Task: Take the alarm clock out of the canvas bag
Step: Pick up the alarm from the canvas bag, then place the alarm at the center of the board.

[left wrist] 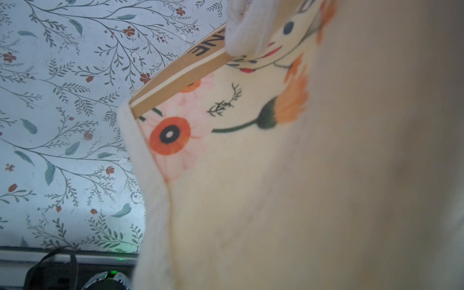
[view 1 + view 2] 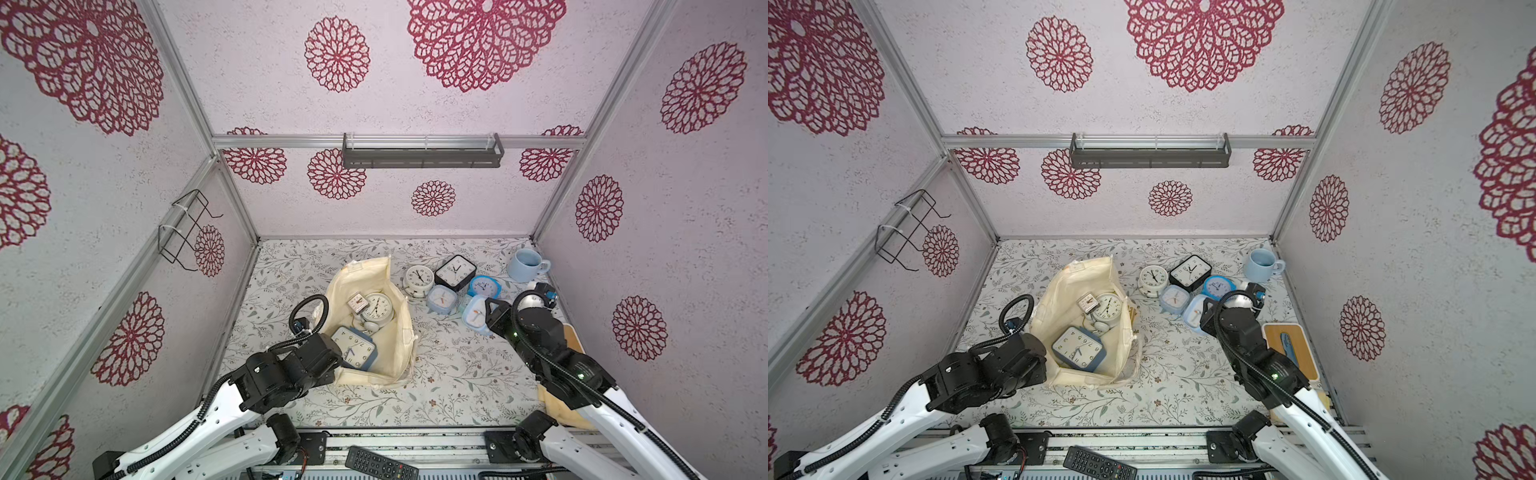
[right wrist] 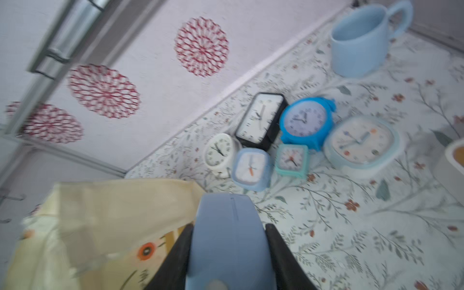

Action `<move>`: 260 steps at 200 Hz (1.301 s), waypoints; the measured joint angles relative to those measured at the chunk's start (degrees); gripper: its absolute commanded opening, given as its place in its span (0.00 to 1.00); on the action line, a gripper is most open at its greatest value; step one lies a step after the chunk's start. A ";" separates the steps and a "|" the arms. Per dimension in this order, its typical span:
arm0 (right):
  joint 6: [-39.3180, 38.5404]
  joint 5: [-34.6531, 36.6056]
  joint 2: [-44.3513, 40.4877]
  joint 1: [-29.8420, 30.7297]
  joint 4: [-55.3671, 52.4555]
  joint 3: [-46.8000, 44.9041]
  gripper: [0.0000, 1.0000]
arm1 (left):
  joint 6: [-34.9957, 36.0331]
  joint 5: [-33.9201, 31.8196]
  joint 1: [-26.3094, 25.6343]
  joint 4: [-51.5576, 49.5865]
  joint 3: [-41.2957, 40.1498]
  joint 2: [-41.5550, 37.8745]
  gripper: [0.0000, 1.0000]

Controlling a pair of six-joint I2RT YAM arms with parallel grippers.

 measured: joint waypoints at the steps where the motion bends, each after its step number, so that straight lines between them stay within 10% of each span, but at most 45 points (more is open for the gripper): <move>1: 0.11 -0.17 0.04 -0.22 0.07 -0.28 0.34 | 0.04 0.00 0.00 0.02 0.00 0.04 0.00; 124: 11.91 -19.98 8.35 -24.28 20.44 -23.28 0.40 | 3.61 1.05 0.00 1.18 1.79 2.29 0.00; 260: 10.23 -22.88 29.62 -28.15 32.89 -18.99 0.67 | 4.42 1.29 0.00 1.90 2.82 3.80 0.00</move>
